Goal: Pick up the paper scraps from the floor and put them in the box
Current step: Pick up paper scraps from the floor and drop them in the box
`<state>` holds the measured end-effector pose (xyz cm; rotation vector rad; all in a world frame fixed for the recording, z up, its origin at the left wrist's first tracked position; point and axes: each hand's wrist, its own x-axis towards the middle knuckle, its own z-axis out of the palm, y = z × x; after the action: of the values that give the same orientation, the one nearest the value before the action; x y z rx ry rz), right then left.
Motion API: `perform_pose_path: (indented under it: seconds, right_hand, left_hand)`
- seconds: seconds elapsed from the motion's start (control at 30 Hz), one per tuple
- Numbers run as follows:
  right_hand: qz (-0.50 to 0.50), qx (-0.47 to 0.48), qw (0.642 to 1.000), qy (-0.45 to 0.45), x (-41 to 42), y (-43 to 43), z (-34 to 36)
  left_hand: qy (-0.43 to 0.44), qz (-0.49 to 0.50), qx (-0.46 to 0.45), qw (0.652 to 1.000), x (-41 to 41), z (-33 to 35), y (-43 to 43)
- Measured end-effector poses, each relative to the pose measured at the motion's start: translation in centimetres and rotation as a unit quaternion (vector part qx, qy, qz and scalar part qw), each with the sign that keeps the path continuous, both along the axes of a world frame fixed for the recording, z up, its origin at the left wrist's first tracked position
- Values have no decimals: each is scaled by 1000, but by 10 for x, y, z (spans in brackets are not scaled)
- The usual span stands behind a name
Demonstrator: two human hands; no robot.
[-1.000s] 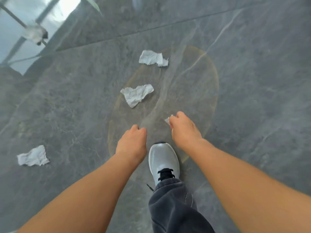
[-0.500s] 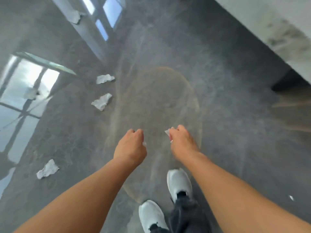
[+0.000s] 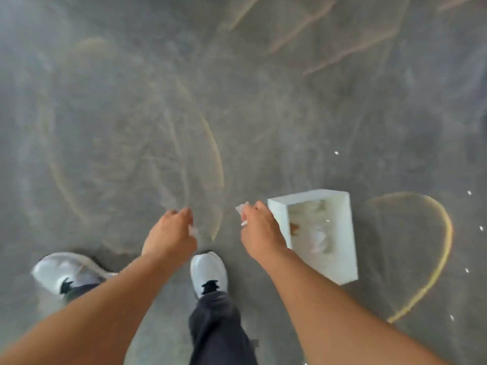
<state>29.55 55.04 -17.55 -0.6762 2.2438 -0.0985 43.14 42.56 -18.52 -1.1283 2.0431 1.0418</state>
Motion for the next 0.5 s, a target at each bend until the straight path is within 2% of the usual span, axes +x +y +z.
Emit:
perform_pose_path:
  seconds: [0.13,0.27,0.4,0.5]
  right_hand:
    - [-119,23,992,32,-57,100,10]
    - [-245,23,968,47,-86,171,1]
    - [-309,29,949,51,-92,224,-23]
    - [-311,36,949,46,-88,247,-37]
  left_hand:
    - [56,-75,6,996,-73,9,84]
    - [79,-104,20,991,-141,4,147]
    - [117,-110,31,987,-187,-19,199]
    - [126,-95,68,985,-208,-37,229]
